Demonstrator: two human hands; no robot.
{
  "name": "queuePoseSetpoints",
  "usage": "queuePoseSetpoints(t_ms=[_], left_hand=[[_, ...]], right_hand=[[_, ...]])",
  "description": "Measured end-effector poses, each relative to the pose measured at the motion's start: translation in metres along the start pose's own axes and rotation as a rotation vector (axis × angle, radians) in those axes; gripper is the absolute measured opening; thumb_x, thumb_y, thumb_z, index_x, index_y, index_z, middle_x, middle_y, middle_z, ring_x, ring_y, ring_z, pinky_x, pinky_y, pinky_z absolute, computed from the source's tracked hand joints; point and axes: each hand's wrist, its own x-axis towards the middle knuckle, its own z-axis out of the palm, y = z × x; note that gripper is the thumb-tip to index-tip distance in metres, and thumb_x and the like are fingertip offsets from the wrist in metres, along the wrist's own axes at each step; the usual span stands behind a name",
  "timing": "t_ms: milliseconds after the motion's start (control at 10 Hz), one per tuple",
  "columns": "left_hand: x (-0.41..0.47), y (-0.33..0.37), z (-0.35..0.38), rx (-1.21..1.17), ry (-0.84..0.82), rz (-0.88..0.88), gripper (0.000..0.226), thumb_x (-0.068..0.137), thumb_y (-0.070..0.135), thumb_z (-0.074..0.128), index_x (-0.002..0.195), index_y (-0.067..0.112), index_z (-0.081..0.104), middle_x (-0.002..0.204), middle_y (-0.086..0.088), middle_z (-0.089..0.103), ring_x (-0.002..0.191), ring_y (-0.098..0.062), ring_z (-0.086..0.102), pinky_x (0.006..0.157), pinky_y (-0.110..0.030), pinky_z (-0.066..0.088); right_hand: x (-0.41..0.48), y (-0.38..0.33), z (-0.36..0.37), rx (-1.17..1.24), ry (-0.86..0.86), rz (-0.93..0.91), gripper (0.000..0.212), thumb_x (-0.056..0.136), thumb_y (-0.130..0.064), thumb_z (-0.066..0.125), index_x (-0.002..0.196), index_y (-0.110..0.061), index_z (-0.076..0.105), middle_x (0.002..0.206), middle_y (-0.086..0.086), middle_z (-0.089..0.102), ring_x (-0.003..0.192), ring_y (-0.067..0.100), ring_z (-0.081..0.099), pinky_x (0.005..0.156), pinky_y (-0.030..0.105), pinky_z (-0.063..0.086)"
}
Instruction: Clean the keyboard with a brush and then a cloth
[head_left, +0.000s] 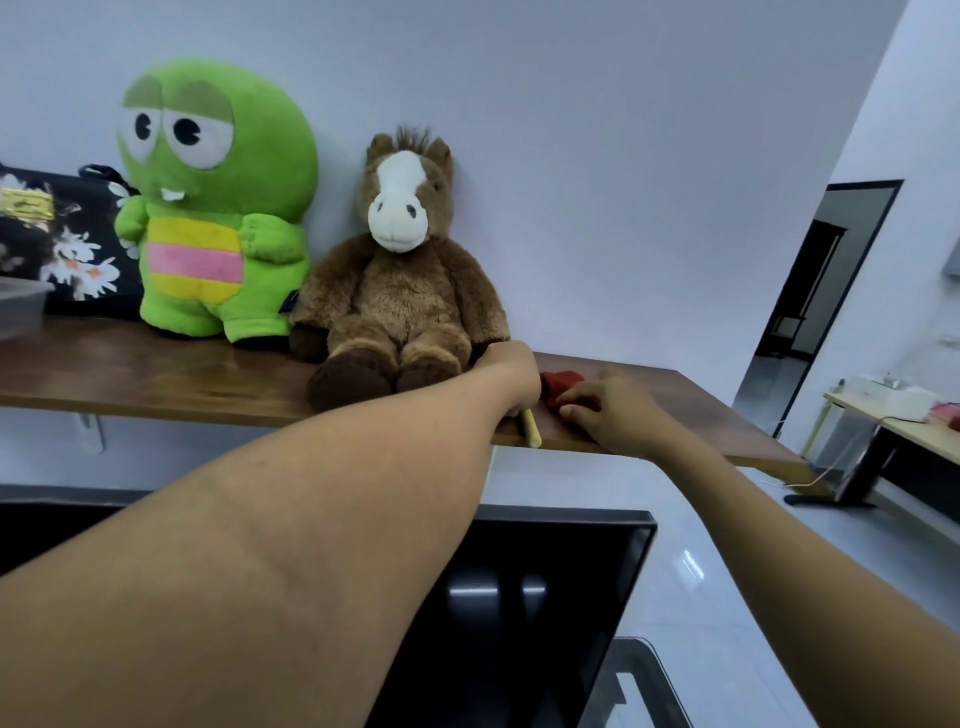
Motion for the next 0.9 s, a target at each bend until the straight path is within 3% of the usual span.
queuePoseSetpoints(t_ms=[100, 200, 300, 400, 500, 600, 700, 800, 900], left_hand=[[-0.002, 0.002, -0.001, 0.067, 0.009, -0.008, 0.018, 0.093, 0.015, 0.055, 0.104, 0.004, 0.065, 0.067, -0.005, 0.053, 0.056, -0.017, 0.052, 0.043, -0.025, 0.038], [-0.002, 0.001, -0.002, 0.052, -0.002, 0.025, 0.019, 0.094, 0.012, 0.047, 0.104, 0.003, 0.06, 0.092, -0.011, 0.061, 0.069, -0.02, 0.057, 0.051, -0.026, 0.04], [-0.006, 0.001, -0.005, 0.08, -0.013, 0.059, 0.016, 0.09, 0.007, 0.043, 0.09, 0.005, 0.059, 0.108, -0.014, 0.062, 0.076, -0.024, 0.06, 0.057, -0.029, 0.041], [-0.002, 0.003, -0.002, 0.134, -0.037, 0.074, 0.022, 0.092, 0.01, 0.042, 0.071, 0.008, 0.049, 0.108, -0.014, 0.062, 0.066, -0.021, 0.051, 0.058, -0.031, 0.042], [0.002, 0.001, 0.0, 0.155, -0.065, 0.074, 0.02, 0.094, 0.019, 0.046, 0.095, 0.006, 0.061, 0.109, -0.011, 0.062, 0.084, -0.024, 0.058, 0.066, -0.032, 0.048], [0.002, 0.0, 0.003, 0.158, -0.081, 0.08, 0.031, 0.094, 0.028, 0.051, 0.115, 0.007, 0.06, 0.115, -0.011, 0.06, 0.097, -0.028, 0.059, 0.079, -0.036, 0.053], [0.001, 0.002, 0.002, 0.148, -0.096, 0.081, 0.031, 0.097, 0.029, 0.046, 0.11, 0.003, 0.058, 0.12, -0.014, 0.058, 0.104, -0.032, 0.057, 0.091, -0.044, 0.05], [-0.002, 0.003, -0.003, 0.081, -0.065, 0.082, 0.033, 0.101, 0.017, 0.034, 0.115, 0.0, 0.058, 0.123, -0.014, 0.056, 0.113, -0.032, 0.054, 0.099, -0.04, 0.044], [-0.006, 0.005, -0.007, 0.068, -0.031, 0.09, 0.034, 0.099, 0.016, 0.038, 0.124, 0.002, 0.056, 0.132, -0.016, 0.052, 0.121, -0.033, 0.05, 0.098, -0.037, 0.039]], right_hand=[[-0.008, -0.009, 0.001, 0.123, 0.014, -0.049, 0.017, 0.094, -0.034, 0.057, 0.085, -0.032, 0.071, 0.087, -0.001, 0.054, 0.085, 0.015, 0.05, 0.07, 0.028, 0.036], [-0.006, -0.008, -0.011, 0.266, 0.08, -0.009, 0.04, 0.102, -0.031, 0.041, 0.07, -0.012, 0.058, 0.072, 0.005, 0.056, 0.071, 0.022, 0.052, 0.065, 0.035, 0.04], [0.001, 0.004, -0.017, 0.188, 0.017, 0.06, 0.032, 0.102, -0.024, 0.04, 0.115, -0.012, 0.066, 0.119, 0.005, 0.066, 0.111, 0.024, 0.057, 0.095, 0.036, 0.043], [0.0, 0.006, -0.015, 0.032, -0.235, 0.097, 0.044, 0.102, -0.04, 0.04, 0.144, -0.029, 0.042, 0.15, -0.006, 0.041, 0.137, 0.017, 0.036, 0.107, 0.03, 0.03], [0.003, 0.002, -0.012, -0.028, -0.397, 0.17, 0.066, 0.096, -0.062, 0.029, 0.153, -0.032, 0.014, 0.162, -0.008, 0.007, 0.149, 0.018, 0.002, 0.119, 0.047, 0.012], [0.008, 0.002, -0.007, -0.133, -0.47, 0.168, 0.071, 0.093, -0.067, 0.019, 0.154, -0.032, 0.005, 0.162, -0.006, -0.004, 0.149, 0.02, -0.009, 0.118, 0.056, -0.002], [0.005, 0.001, -0.015, -0.01, -0.39, 0.181, 0.065, 0.097, -0.062, 0.017, 0.153, -0.031, 0.01, 0.162, -0.006, -0.001, 0.149, 0.019, -0.006, 0.119, 0.054, 0.004], [0.002, 0.008, -0.02, 0.004, -0.297, 0.205, 0.06, 0.101, -0.053, 0.015, 0.153, -0.023, 0.019, 0.163, -0.001, 0.005, 0.149, 0.019, 0.001, 0.119, 0.051, 0.008], [-0.005, 0.01, -0.027, 0.003, -0.243, 0.242, 0.053, 0.104, -0.046, 0.021, 0.142, -0.011, 0.035, 0.155, 0.009, 0.029, 0.14, 0.028, 0.031, 0.112, 0.045, 0.03]])
